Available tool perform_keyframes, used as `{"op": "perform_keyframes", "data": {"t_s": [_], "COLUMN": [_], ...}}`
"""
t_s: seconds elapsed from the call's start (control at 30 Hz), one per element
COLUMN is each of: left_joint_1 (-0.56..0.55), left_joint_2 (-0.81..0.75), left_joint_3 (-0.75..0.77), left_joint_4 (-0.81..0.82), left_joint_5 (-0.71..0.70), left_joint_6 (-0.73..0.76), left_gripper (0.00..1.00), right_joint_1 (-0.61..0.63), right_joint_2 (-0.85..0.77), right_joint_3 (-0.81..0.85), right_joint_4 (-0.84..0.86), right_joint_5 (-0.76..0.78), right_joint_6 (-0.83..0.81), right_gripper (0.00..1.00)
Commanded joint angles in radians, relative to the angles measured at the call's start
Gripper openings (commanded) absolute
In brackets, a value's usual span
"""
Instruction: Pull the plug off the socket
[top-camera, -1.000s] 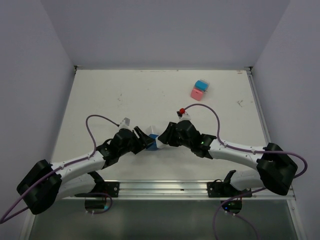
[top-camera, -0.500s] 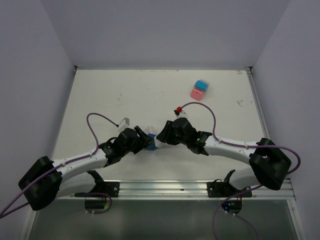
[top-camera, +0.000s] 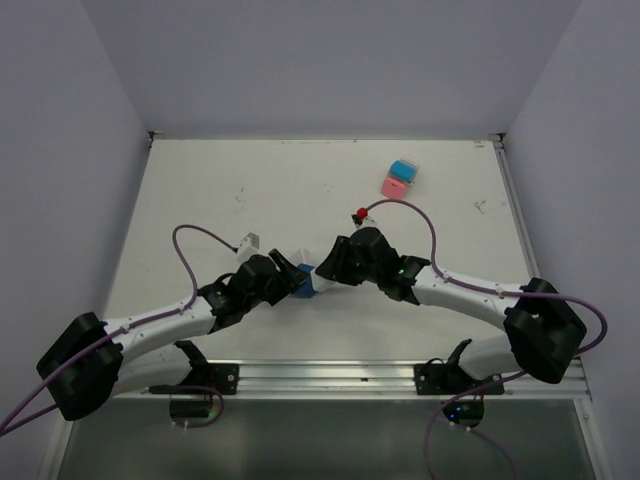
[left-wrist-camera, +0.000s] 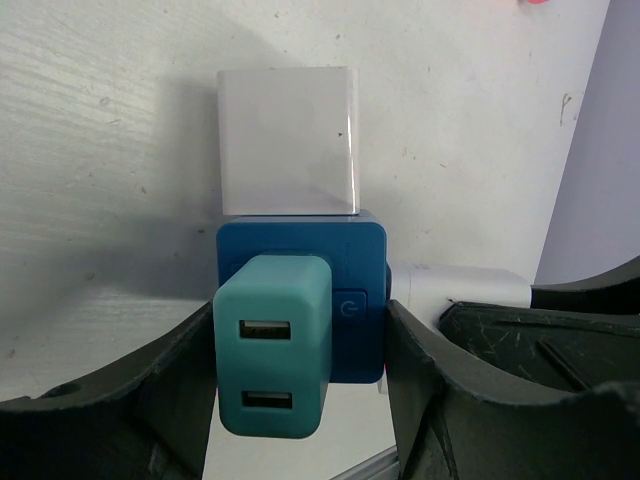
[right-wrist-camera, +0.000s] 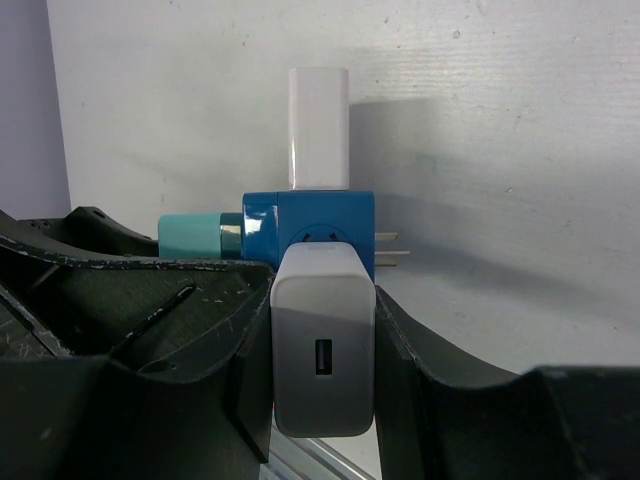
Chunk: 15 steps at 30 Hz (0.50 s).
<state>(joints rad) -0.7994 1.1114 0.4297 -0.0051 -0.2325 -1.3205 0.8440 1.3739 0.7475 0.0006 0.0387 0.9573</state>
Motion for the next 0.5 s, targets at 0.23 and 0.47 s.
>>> {"op": "perform_keyframes", "data": {"t_s": [0.23,0.47], "left_joint_1": [0.034,0.034], "left_joint_2": [0.045,0.047], "left_joint_3": [-0.043,-0.051], "left_joint_4": [-0.271,-0.251], "left_joint_5": [-0.283,-0.28], "left_joint_6": [0.092,0.11], "left_gripper": [0.0,0.0], "right_joint_1": [-0.072,-0.088], "right_joint_2": [-0.001,0.042], "right_joint_3": [0.11,0.194], "right_joint_4": [-0.165,-0.235], "right_joint_5": [0.107,0.092], "right_joint_6": [-0.06,-0.095], "right_gripper": [0.0,0.0]}}
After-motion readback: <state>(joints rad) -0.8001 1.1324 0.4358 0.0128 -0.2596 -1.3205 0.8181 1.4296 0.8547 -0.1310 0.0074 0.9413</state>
